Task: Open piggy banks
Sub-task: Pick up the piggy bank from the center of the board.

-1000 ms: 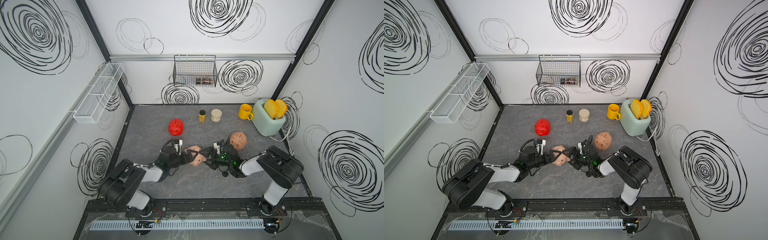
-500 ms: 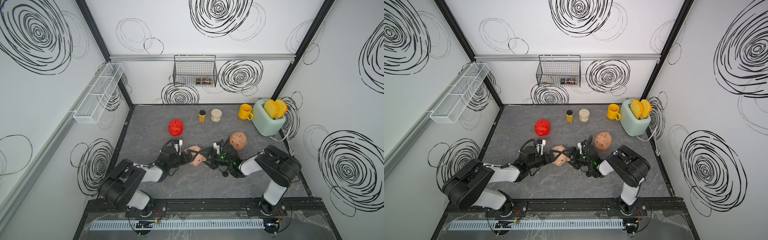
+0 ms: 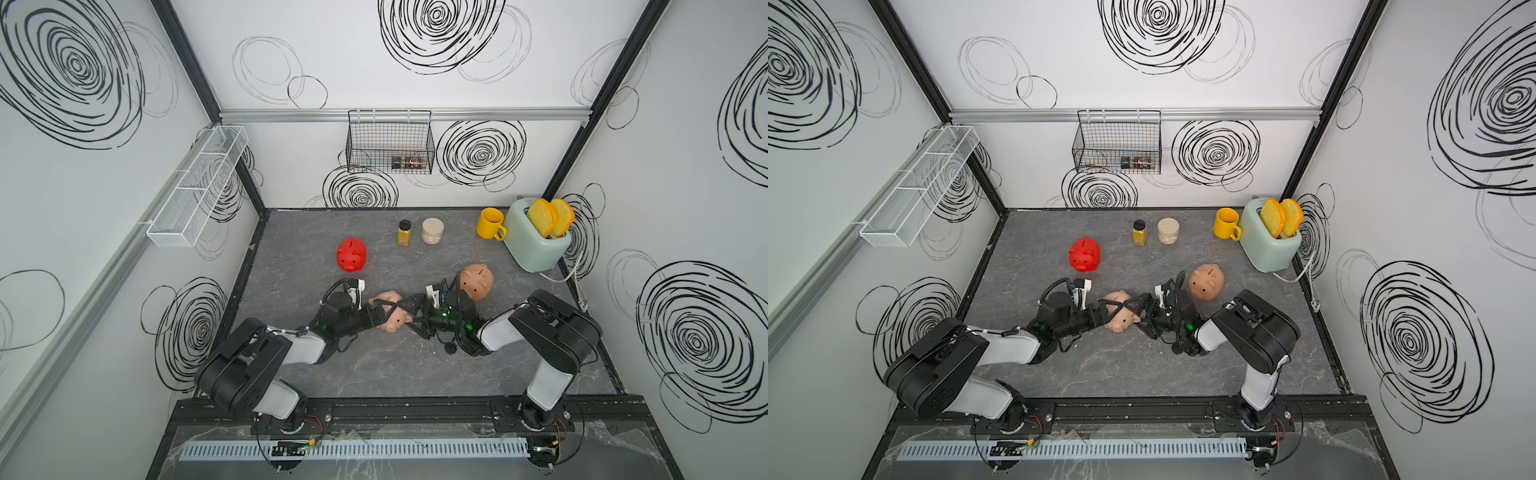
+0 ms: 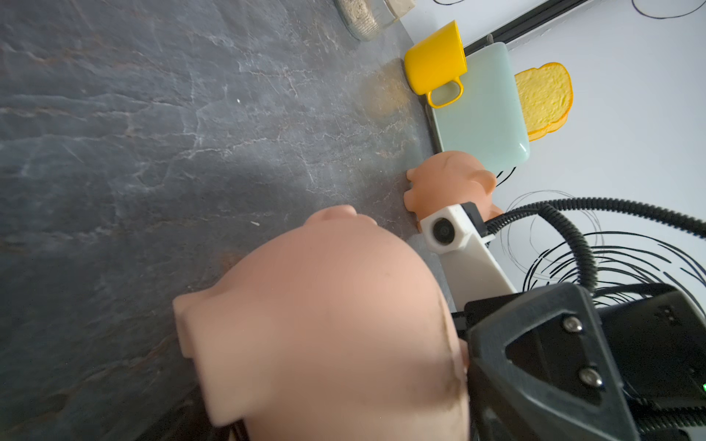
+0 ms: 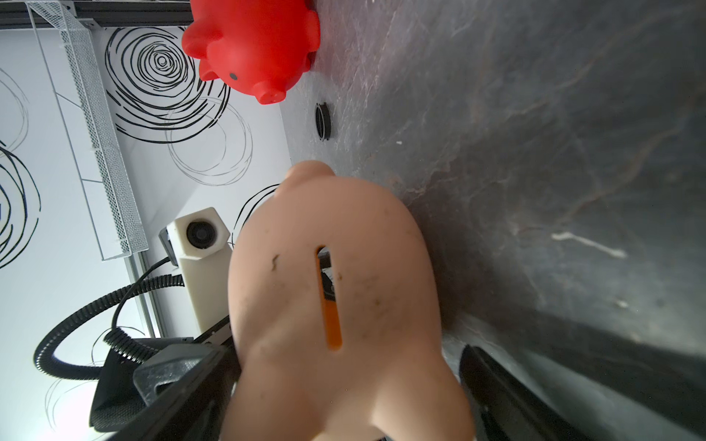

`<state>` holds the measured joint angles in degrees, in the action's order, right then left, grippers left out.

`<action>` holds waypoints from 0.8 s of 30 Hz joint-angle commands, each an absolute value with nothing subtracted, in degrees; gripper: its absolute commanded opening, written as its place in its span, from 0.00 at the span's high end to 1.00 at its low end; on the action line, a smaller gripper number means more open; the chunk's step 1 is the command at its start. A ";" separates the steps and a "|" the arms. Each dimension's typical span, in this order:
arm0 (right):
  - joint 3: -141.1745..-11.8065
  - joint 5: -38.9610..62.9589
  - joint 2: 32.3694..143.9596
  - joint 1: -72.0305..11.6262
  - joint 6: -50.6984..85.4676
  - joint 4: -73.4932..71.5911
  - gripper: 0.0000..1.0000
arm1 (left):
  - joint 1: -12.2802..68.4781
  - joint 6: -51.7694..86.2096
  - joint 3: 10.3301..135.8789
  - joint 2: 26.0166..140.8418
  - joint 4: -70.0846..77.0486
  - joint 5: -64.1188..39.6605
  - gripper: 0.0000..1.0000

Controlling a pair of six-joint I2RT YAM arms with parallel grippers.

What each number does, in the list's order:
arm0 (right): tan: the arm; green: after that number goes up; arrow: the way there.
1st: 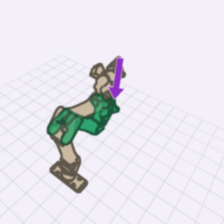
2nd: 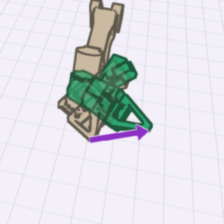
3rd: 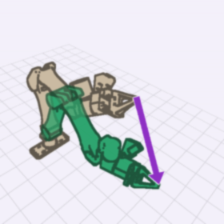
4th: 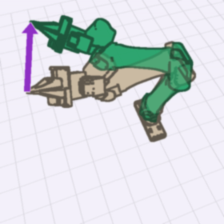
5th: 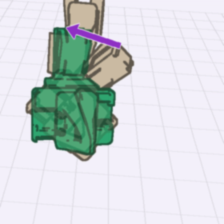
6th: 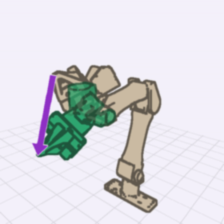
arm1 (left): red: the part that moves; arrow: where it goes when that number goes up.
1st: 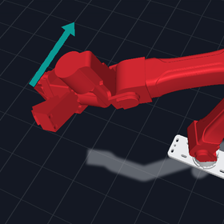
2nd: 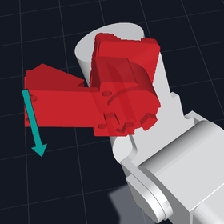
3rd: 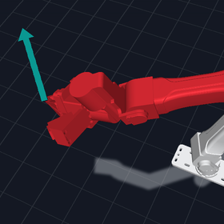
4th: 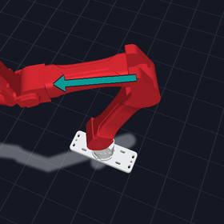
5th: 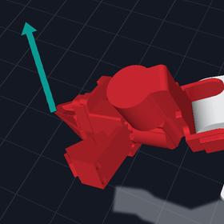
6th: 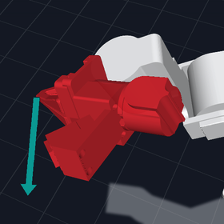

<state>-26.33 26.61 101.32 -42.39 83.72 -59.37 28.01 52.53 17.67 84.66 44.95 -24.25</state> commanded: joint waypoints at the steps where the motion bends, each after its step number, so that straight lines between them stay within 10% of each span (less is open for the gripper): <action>1: -26.75 28.37 101.78 -42.89 83.09 -62.52 0.05 | 28.08 52.91 17.14 86.31 41.66 -25.02 0.04; 24: -24.43 28.22 100.77 -43.08 82.42 -63.77 0.06 | 28.04 52.91 17.05 86.57 41.75 -25.05 0.04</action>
<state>-24.97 26.98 101.32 -42.63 83.24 -61.43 28.01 52.51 17.67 84.97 45.39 -24.45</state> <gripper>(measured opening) 0.941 0.959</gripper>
